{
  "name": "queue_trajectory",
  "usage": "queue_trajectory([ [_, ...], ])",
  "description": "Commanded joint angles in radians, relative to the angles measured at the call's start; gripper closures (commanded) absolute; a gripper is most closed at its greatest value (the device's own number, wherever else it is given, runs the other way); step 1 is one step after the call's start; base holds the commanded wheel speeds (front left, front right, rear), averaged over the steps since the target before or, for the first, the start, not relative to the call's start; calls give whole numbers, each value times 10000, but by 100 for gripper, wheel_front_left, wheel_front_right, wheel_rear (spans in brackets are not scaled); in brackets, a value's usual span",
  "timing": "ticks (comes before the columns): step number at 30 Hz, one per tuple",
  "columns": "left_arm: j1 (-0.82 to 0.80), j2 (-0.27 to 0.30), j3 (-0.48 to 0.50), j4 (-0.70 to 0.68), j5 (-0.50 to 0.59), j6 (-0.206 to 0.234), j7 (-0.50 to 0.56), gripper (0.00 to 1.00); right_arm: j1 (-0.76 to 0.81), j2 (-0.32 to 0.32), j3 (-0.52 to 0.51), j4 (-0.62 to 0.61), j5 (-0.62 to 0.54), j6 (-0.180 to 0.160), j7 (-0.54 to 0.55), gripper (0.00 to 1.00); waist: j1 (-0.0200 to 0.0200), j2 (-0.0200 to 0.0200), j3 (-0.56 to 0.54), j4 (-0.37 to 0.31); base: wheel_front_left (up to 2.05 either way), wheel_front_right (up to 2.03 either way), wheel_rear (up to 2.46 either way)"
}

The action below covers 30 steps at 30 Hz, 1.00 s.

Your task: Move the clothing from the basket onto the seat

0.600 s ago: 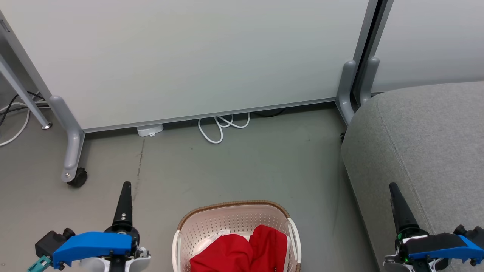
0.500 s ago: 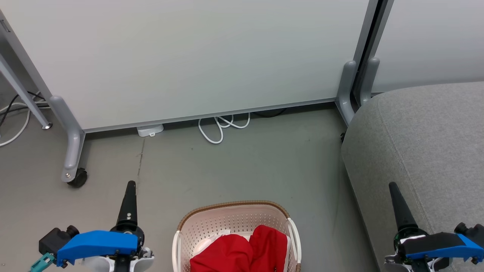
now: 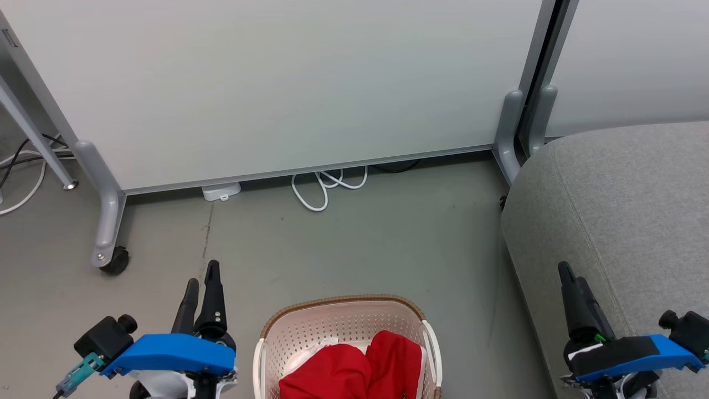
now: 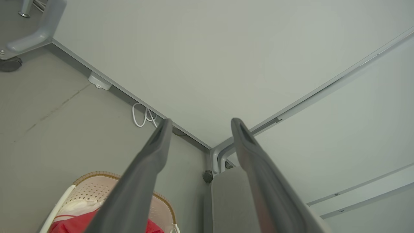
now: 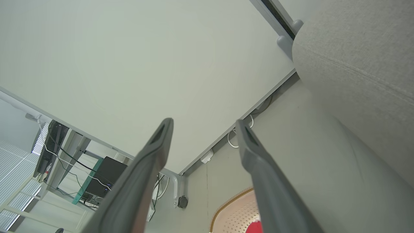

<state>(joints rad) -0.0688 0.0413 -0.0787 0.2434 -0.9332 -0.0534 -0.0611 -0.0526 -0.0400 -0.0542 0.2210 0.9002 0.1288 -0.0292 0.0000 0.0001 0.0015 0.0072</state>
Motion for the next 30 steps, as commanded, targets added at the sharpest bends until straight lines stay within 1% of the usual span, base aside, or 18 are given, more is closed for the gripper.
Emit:
queue_trajectory([
  [1,-298,81,-66,-122,343,2,-94,0,-29,-72,33,-196,-349,13,-77,0,0,-1,5,-2,0,0,0],
  [16,-380,88,-578,-54,2614,-97,-572,0,74,-89,76,-383,-2373,17,-311,0,0,-1,32,32,0,0,0],
  [22,-418,92,-730,54,3368,-97,-743,0,135,-95,52,-481,-3076,18,-345,0,0,-1,36,31,0,0,0],
  [30,-384,94,-748,140,4108,-77,-955,0,231,-103,-29,-598,-3987,20,-426,0,0,-1,26,-7,0,0,0],
])
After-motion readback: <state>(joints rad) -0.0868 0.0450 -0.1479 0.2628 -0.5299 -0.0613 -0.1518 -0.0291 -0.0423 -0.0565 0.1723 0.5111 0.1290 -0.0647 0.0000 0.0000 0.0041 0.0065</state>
